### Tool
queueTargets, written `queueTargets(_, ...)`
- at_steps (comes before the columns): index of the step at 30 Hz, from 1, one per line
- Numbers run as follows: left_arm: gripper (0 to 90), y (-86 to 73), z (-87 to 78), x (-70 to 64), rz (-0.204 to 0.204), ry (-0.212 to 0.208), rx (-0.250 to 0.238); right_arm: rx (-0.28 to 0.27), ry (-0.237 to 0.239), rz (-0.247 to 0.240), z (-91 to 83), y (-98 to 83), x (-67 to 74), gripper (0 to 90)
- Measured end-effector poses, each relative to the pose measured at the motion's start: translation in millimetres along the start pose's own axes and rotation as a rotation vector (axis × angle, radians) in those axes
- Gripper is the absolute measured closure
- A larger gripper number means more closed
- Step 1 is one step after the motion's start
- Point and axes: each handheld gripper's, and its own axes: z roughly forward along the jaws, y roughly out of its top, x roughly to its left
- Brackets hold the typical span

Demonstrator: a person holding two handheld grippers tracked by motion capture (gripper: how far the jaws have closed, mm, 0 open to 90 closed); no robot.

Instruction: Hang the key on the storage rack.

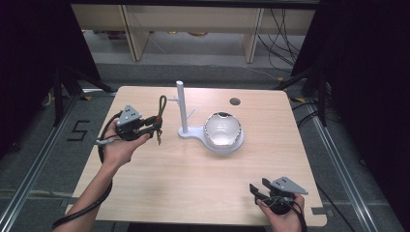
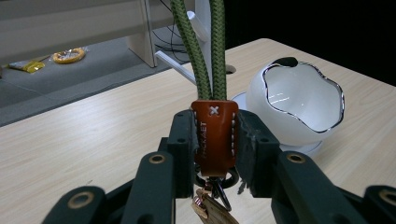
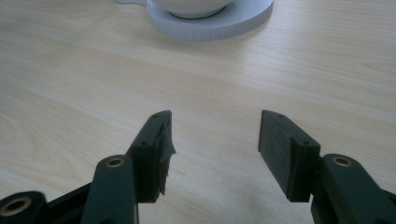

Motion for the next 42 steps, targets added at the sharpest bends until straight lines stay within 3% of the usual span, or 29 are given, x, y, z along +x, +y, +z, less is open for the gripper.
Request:
queueTargets(27, 68.2, 1.2, 11.8, 2.7, -0.011, -0.001, 0.025, 0.007, 0.004, 0.015, -0.5, -0.5, 0.4, 45.5)
queueTargets(28, 68.3, 1.1, 12.2, 2.9, -0.010, -0.004, 0.026, 0.007, 0.004, 0.013, -0.4, -0.5, 0.2, 45.5)
queueTargets(29, 68.2, 1.0, 12.9, 2.7, -0.011, -0.003, 0.028, -0.005, 0.005, -0.028, 0.5, -0.2, -3.4, 45.5)
queueTargets(42, 68.3, 0.5, 19.1, 1.9, -0.018, -0.011, 0.032, -0.004, 0.003, -0.028, 0.8, -0.3, -3.4, 45.5)
